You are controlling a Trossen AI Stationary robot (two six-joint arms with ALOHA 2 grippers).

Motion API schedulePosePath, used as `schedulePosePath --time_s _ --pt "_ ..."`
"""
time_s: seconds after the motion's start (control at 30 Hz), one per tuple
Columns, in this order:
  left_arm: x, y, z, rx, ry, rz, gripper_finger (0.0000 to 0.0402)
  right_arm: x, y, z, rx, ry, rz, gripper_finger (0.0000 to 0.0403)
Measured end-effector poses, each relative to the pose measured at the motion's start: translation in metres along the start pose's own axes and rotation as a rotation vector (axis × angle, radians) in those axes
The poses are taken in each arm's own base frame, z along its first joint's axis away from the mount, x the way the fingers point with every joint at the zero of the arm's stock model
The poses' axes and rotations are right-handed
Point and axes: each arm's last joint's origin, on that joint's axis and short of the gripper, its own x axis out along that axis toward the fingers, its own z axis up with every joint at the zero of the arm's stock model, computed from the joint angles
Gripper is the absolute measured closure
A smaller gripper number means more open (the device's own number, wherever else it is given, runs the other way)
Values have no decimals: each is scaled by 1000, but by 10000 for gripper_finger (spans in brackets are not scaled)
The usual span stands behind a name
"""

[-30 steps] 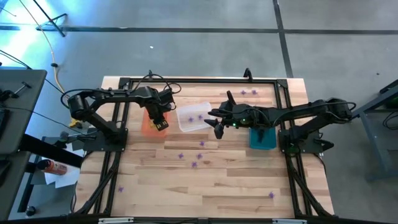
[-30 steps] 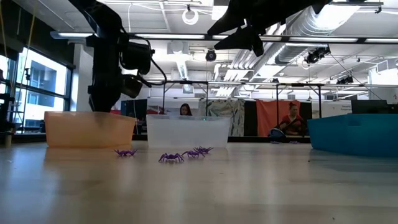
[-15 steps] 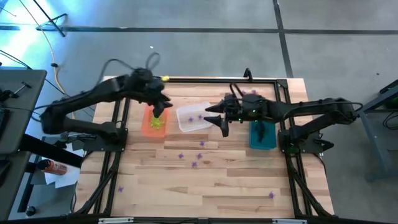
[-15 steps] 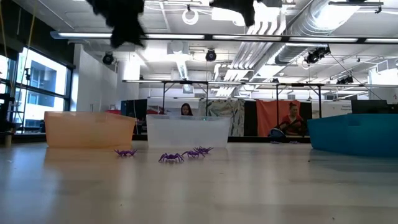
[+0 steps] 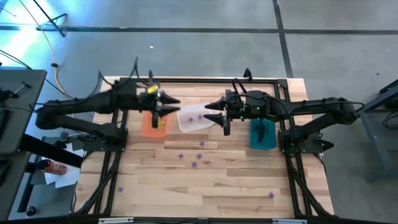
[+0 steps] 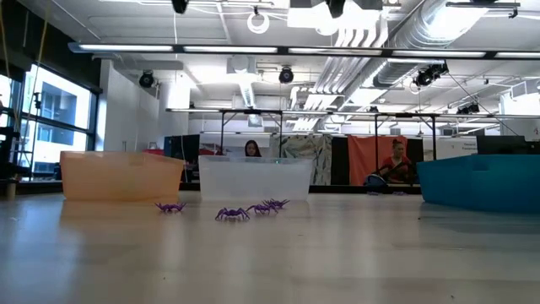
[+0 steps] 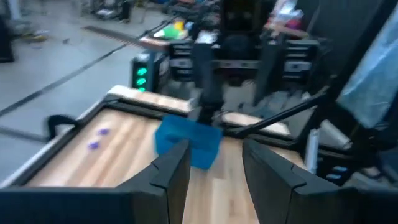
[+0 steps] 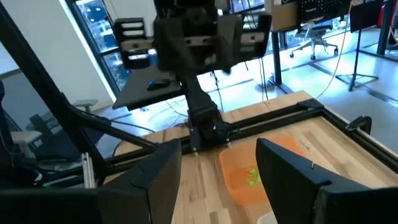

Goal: Sort Halloween decoration
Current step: Put the purple spider toy into the transparent bin

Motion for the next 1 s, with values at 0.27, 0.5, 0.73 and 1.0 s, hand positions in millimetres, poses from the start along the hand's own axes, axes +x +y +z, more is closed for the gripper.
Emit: schedulePosePath --time_s 0.27,0.5,0.73,1.0 --pt "15 -8 -30 -84 -133 -89 270 0 0 -5 1 58 43 201" --pt "14 -7 -29 -89 -136 -81 271 -3 -1 -23 189 293 109 201" --pt "14 -6 -29 -93 -146 -46 271 -42 38 -93 581 1046 -3 201" --pt "14 -6 -28 -93 -152 -44 271 -97 102 -180 881 1458 -215 201"
